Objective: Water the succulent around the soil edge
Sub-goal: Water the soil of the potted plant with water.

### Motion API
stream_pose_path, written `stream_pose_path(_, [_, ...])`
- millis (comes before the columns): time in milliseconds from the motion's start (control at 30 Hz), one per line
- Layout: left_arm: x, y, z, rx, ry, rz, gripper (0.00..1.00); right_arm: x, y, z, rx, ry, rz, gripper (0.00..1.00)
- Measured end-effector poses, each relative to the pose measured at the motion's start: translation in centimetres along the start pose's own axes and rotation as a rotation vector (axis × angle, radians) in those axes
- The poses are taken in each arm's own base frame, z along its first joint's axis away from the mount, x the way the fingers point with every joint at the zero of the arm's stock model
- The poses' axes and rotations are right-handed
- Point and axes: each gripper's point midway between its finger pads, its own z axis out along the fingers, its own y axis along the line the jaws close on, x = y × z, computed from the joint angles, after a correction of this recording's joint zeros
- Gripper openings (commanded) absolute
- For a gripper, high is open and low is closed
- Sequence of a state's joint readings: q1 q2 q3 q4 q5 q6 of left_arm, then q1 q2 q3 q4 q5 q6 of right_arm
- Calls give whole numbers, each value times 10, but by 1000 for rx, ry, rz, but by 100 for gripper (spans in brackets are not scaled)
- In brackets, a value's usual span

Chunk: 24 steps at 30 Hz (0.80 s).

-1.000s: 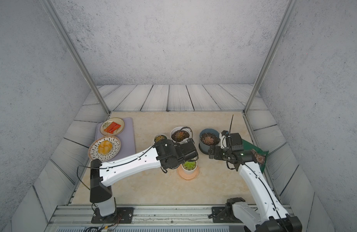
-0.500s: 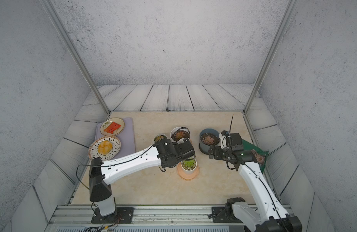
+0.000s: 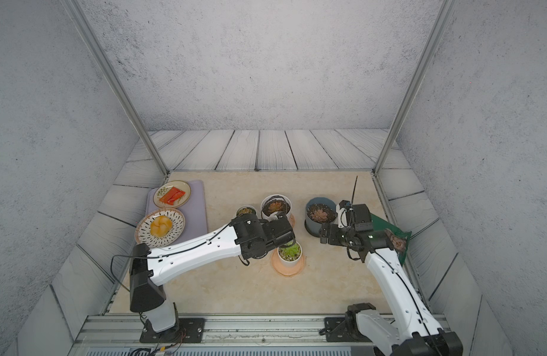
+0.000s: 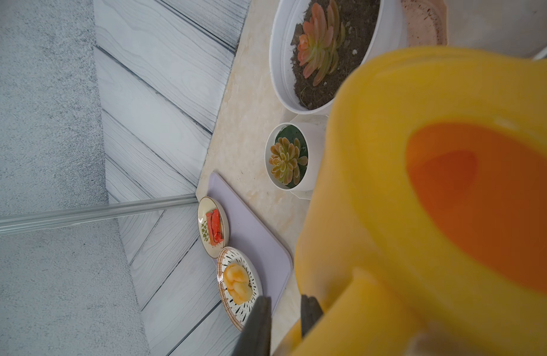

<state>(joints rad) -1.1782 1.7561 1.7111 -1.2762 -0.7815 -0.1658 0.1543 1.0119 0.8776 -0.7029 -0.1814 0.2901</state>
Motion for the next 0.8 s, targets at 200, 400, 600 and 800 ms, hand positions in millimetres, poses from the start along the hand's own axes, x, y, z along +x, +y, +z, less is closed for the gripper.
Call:
stream_pose_path(200, [6, 5, -4, -3, -3, -23, 0, 0, 0, 0, 0, 0, 0, 94])
stream_pose_path(400, [15, 3, 0, -7, 24, -20, 0, 0, 0, 0, 0, 0, 0, 94])
stream_pose_path(600, [22, 1, -1, -10, 42, -18, 0, 0, 0, 0, 0, 0, 0, 94])
stream_pose_path(800, [26, -4, -5, -8, 44, -8, 0, 0, 0, 0, 0, 0, 0, 94])
